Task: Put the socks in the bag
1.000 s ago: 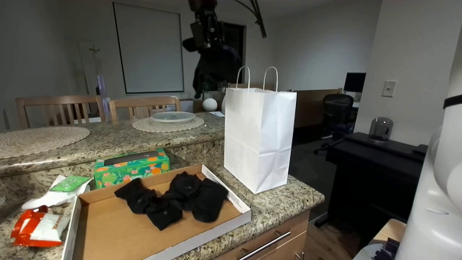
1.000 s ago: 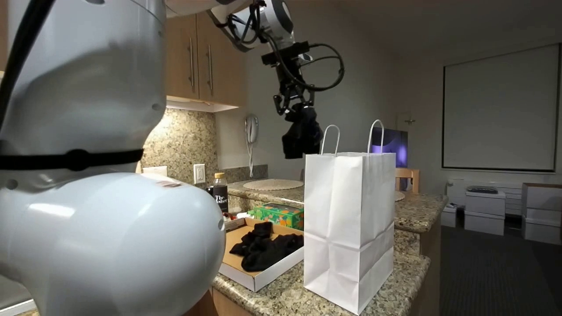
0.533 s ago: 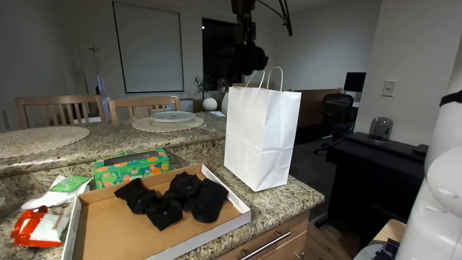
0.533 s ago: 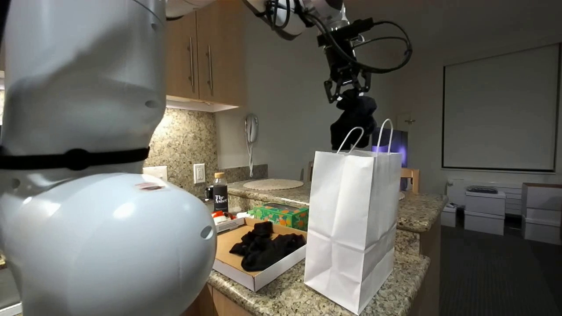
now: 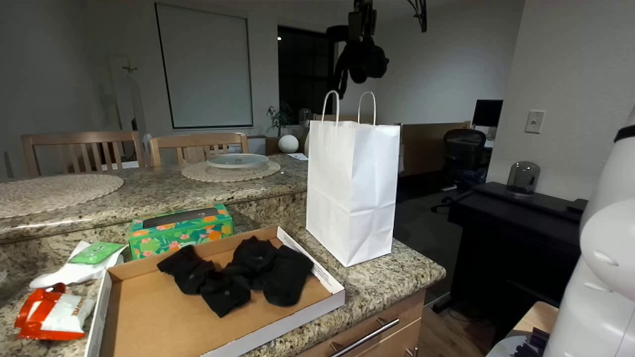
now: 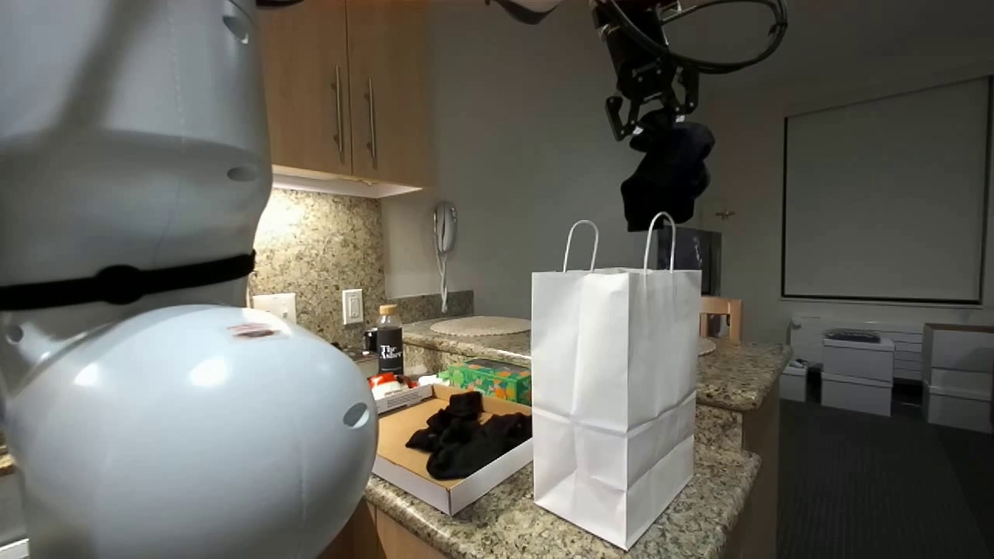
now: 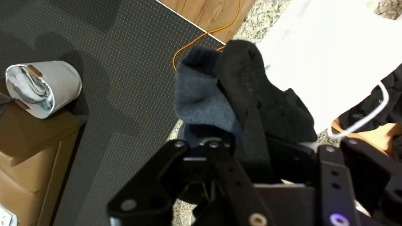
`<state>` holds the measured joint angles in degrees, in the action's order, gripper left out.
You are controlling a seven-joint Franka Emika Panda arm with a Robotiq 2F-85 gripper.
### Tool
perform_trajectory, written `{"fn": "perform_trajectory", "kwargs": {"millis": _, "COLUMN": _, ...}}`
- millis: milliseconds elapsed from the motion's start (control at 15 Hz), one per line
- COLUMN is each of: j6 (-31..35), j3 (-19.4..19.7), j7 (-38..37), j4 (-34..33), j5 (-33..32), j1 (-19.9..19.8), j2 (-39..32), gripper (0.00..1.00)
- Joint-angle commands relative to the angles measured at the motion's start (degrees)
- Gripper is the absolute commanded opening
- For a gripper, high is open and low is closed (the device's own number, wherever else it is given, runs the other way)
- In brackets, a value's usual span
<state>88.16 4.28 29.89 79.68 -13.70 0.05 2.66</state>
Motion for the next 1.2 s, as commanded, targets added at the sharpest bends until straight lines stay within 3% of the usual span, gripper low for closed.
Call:
{"fn": "perform_trajectory", "kwargs": {"millis": 0, "j6": 1.5, "j3": 0.0, "j7": 2.6, "j4": 3.1, "j5": 0.3, "j1": 0.2, "j2": 1.8, "gripper": 0.10}}
{"fn": "perform_trajectory", "kwargs": {"millis": 600, "j6": -0.4, "j3": -5.5, "j7": 0.3, "j4": 9.0, "j5": -6.2, "j1": 2.6, "j2": 0.8, "gripper": 0.08}}
{"fn": "perform_trajectory", "kwargs": {"millis": 667, "j6": -1.1, "j3": -5.6, "j7": -0.6, "j4": 9.2, "j5": -6.0, "j1": 2.5, "j2": 0.8, "gripper": 0.34}}
{"fn": "perform_trajectory", "kwargs": {"millis": 800, "j6": -2.9, "j3": -5.6, "j7": 0.2, "j4": 9.5, "j5": -5.6, "j1": 2.3, "j2": 0.6, "gripper": 0.35}}
{"fn": "perform_trajectory", "kwargs": {"millis": 1133, "j6": -6.6, "j3": -5.9, "j7": -0.2, "j4": 8.7, "j5": -5.1, "j1": 2.6, "j2": 1.1, "gripper": 0.66}}
